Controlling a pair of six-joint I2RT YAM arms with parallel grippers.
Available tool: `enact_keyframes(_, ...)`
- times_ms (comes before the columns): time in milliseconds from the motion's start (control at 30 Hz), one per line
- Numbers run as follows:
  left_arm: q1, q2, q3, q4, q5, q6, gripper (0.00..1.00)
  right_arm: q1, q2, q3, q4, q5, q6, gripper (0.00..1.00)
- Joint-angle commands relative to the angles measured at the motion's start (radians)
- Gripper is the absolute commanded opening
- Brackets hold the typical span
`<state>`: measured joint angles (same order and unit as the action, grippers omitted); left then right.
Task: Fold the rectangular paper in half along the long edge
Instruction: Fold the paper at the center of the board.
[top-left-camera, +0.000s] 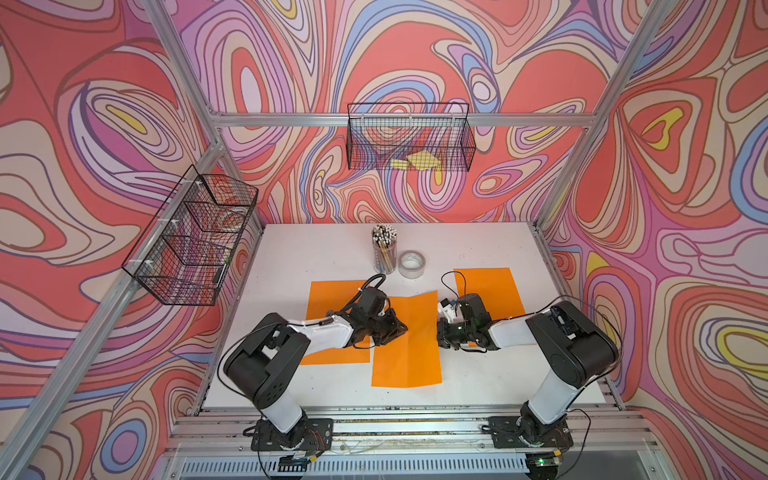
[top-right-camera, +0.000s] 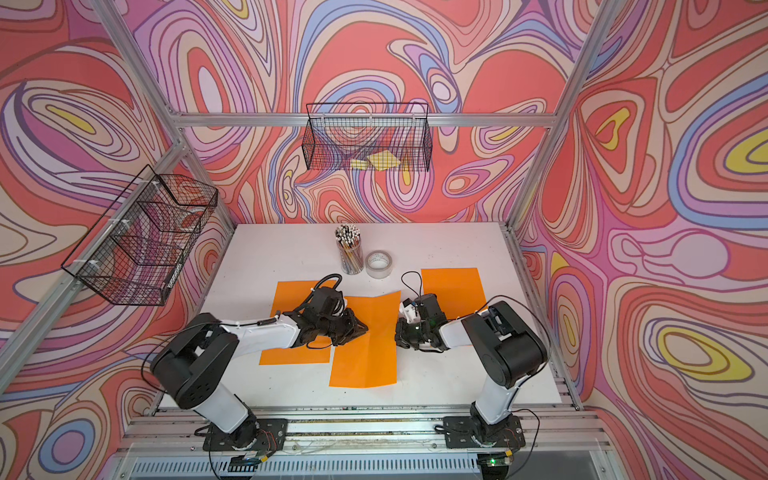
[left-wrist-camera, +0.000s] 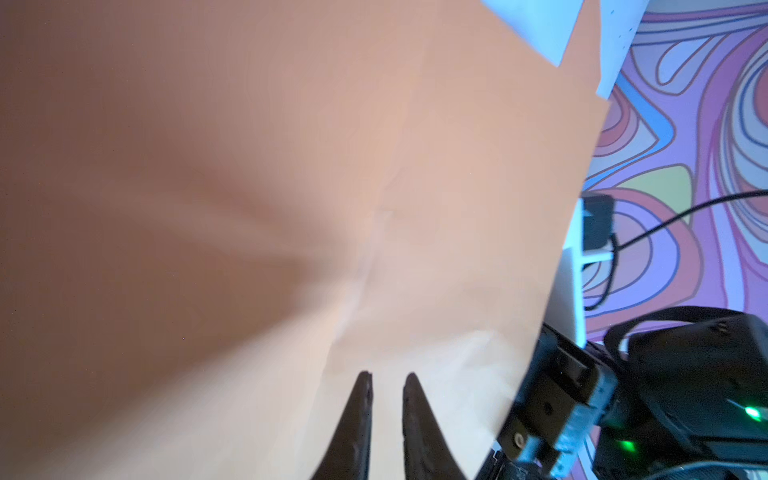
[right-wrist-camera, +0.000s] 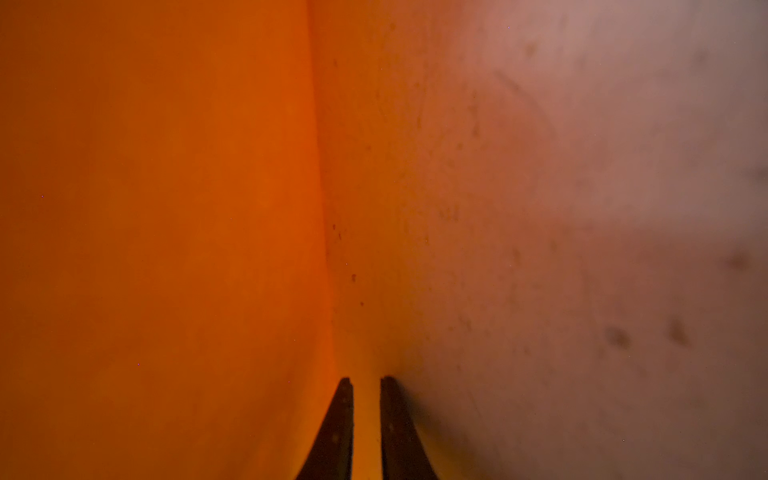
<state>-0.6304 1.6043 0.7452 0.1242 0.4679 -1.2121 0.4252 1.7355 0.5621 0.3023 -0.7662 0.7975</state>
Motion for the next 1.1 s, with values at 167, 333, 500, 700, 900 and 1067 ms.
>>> enact_keyframes(167, 0.051, -0.239, 0.135, -0.635, -0.237, 0.307, 0.21, 0.003, -0.005, 0.021, -0.024, 0.015, -0.015, 0.17)
enact_keyframes(333, 0.049, -0.179, 0.117, -0.640, -0.184, 0.350, 0.13, 0.003, -0.005, 0.028, -0.037, 0.016, -0.020, 0.16)
enact_keyframes(500, 0.049, -0.142, 0.096, -0.665, -0.216, 0.368, 0.09, 0.003, -0.014, 0.035, -0.055, 0.020, -0.024, 0.17)
enact_keyframes(700, 0.022, -0.095, 0.058, -0.581, -0.169, 0.341, 0.08, 0.003, -0.005, 0.042, -0.058, 0.022, -0.026, 0.17)
enact_keyframes(900, 0.008, -0.024, 0.060, -0.547, -0.161, 0.342, 0.07, 0.003, -0.012, 0.045, -0.072, 0.020, -0.028, 0.16)
enact_keyframes(1067, 0.006, 0.022, 0.048, -0.536, -0.160, 0.348, 0.04, 0.003, -0.047, 0.052, -0.111, 0.027, -0.038, 0.16)
